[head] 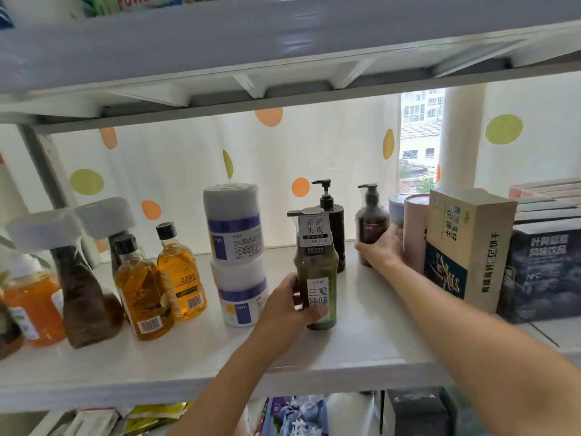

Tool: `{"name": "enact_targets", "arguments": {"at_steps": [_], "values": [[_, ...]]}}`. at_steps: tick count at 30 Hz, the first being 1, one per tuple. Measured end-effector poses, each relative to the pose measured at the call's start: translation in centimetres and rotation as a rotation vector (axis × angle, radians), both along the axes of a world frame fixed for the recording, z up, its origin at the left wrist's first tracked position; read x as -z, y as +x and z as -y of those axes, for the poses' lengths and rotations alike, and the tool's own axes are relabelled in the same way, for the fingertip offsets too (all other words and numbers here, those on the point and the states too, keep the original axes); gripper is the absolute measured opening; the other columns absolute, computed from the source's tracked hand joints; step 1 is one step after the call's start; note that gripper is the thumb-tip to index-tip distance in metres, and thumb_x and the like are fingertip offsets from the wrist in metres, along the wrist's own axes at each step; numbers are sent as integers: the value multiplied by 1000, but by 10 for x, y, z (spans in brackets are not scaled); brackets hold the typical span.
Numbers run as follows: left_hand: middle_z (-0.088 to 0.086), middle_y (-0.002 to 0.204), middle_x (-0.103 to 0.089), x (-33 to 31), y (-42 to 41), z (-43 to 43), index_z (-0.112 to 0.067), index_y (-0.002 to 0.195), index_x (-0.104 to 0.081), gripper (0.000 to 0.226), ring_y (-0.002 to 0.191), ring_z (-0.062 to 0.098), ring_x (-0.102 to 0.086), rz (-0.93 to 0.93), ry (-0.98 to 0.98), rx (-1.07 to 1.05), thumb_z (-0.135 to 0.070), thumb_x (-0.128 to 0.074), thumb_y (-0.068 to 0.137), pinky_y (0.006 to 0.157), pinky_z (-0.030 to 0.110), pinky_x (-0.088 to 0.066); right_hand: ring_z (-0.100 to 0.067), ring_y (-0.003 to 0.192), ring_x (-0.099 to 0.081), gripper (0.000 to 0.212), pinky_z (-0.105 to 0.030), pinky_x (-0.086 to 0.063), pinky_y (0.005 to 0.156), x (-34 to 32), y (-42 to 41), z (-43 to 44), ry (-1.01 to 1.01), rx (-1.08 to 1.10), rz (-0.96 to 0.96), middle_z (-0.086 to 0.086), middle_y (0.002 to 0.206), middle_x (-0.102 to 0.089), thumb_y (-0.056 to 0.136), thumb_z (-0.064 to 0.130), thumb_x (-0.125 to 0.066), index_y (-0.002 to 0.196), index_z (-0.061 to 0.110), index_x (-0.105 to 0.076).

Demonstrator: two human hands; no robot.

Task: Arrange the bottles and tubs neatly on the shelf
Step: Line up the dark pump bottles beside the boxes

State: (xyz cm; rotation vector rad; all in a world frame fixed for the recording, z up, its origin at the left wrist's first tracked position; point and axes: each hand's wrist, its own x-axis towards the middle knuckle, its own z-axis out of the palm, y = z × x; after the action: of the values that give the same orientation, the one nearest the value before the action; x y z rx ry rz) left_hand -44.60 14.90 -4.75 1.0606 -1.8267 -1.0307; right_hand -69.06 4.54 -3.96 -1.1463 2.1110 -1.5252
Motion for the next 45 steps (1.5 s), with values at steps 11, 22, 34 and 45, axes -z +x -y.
{"name": "enact_targets", "arguments": {"at_steps": [11,22,34,45], "values": [[-7,112,-67,6,-49,-7,-20,120,-56,46,105,13,-63,-31,-79,99,-14,-78,80,89,28,-55,-18,96,-49,83,-34,-43,86,-3,15,-139,-118,-16,-53,5,106,-49,70,32,-83,136,15,-35],[-6,110,-69,17,-70,2,-18,121,-57,44,103,14,-66,-100,-40,142,-13,-76,82,84,29,-57,-20,98,-56,87,-33,-46,86,16,9,-188,-124,-1,-116,0,116,-56,69,40,-85,136,19,-33],[-10,106,-69,22,-74,5,-21,116,-56,51,97,6,-66,-4,-71,171,-20,-83,73,85,23,-54,-26,118,-55,96,-28,-41,90,26,2,-198,-100,-51,-149,-3,135,-55,71,27,-84,147,24,-26],[-12,107,-67,20,-75,-1,-24,114,-54,52,95,2,-63,25,-91,193,-26,-84,72,80,17,-52,-25,114,-57,89,-29,-42,88,29,4,-196,-85,-28,-155,-4,130,-56,71,27,-82,143,21,-30]]}}
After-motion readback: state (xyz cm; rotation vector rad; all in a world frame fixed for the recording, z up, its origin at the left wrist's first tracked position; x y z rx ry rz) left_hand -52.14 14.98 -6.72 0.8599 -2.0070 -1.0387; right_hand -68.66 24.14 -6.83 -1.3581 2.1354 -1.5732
